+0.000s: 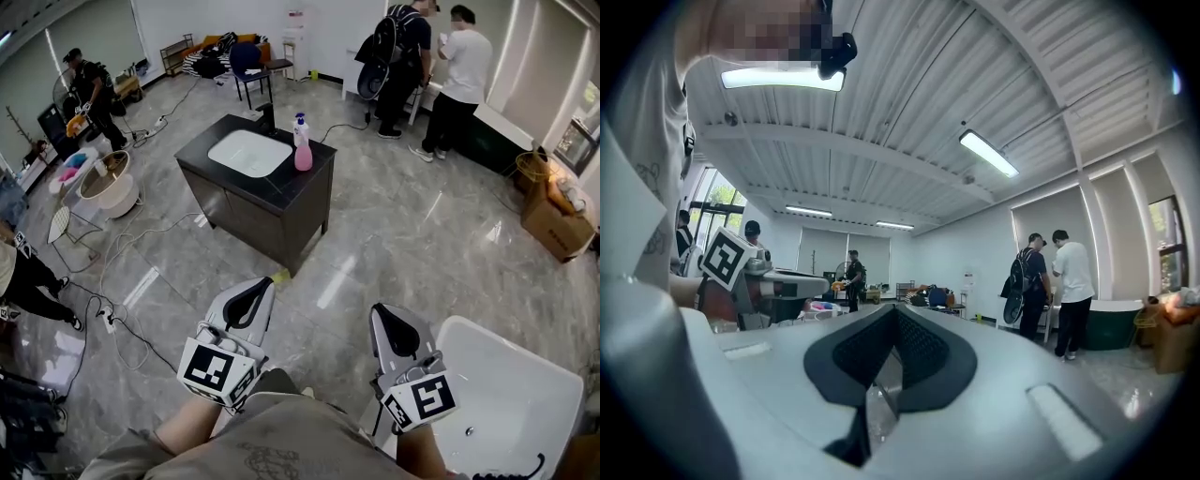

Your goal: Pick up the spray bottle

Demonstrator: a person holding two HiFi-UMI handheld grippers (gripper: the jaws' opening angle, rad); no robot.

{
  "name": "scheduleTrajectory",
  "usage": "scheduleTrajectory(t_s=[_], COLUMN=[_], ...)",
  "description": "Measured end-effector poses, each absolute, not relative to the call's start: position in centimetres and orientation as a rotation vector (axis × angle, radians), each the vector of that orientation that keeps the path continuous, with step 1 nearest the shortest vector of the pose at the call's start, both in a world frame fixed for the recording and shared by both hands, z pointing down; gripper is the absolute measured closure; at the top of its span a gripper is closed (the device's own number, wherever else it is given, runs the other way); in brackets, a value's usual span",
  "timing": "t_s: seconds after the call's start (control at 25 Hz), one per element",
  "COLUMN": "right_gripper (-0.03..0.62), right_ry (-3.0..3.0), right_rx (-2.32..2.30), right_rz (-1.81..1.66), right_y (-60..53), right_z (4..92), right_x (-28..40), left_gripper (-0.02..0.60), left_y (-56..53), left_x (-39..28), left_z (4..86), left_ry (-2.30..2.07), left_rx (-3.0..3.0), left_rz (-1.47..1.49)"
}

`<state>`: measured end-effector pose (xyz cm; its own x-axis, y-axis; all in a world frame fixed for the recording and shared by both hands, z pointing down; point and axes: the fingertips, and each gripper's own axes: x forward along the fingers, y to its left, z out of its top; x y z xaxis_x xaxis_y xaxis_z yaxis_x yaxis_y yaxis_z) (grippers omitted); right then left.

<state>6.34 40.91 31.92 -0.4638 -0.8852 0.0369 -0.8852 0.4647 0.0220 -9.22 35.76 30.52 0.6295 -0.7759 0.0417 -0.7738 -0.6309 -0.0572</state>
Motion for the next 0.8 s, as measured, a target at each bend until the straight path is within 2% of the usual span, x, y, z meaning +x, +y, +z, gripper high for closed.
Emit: scheduleTrajectory(t_s=[0.2,0.24,0.28,0.4,0.8], right_gripper=[0.566,0.566,0.566,0.566,0.566], right_ry=[-2.643,-2.639,-2.635,-2.617,-2.587], right_rx=[1.616,1.62,1.623,1.634,1.628], right_rz=[0.019,0.026,0.033,0.049,0.061], right_y=[41.1,41.1,41.0,40.6,36.8], right_z=[32.4,32.6,32.7,33.1,33.8], right_x=[6.6,6.8,7.0,7.5,7.7], left_gripper=[0.572,0.494,0.448,0.387,0.371], left_y=[35.5,35.4,35.3,34.7,30.4], left_x=[-9.6,-9.7,-9.7,-9.6,-9.4], left_z=[30.0,29.6,29.2,29.0,30.5], left_ry=[1.378,1.39,1.396,1.399,1.411], left_rx=[-2.786,-2.769,-2.752,-2.727,-2.764], left_rz=[0.006,0.047,0.07,0.046,0.021])
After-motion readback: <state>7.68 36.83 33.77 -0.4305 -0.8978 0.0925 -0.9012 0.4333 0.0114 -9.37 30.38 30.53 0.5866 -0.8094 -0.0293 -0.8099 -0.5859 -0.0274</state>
